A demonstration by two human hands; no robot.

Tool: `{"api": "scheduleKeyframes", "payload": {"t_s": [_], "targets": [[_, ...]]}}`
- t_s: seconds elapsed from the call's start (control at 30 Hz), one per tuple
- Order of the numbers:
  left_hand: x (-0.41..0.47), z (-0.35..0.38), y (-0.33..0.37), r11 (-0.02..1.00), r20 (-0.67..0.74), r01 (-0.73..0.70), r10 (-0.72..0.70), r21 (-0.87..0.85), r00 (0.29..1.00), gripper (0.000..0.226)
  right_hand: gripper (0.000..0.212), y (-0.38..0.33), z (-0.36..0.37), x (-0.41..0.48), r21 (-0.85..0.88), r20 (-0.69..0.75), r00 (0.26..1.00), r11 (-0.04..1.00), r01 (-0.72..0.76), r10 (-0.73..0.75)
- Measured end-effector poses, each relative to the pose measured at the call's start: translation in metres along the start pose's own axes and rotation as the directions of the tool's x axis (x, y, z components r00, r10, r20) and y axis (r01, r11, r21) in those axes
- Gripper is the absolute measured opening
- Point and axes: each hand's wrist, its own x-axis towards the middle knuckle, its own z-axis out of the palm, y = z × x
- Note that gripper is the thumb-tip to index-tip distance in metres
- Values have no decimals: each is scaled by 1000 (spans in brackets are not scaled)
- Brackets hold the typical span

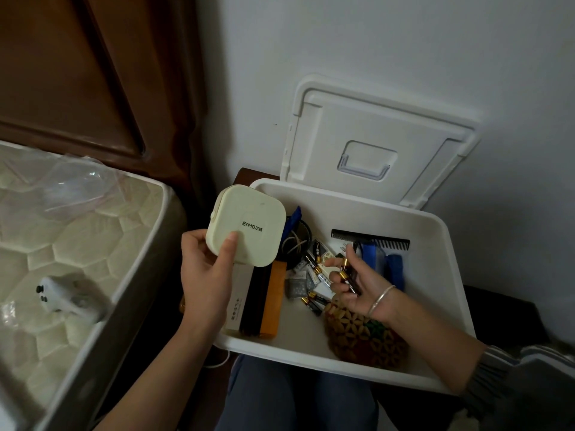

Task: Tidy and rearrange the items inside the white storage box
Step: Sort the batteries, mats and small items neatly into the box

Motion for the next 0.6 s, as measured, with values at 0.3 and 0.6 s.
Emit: {"api": "scheduleKeyframes", "payload": {"t_s": [0.3, 0.6], "targets": [[0, 0, 0, 1000, 0, 0, 0, 3, 1000, 23, 35, 11, 19, 7, -821, -258, 945, 562, -103, -202], [-1, 0, -1, 999, 7, -22, 22, 25, 1000, 19, 43, 38, 19, 43, -731, -61, 930, -618, -289, -363]]}}
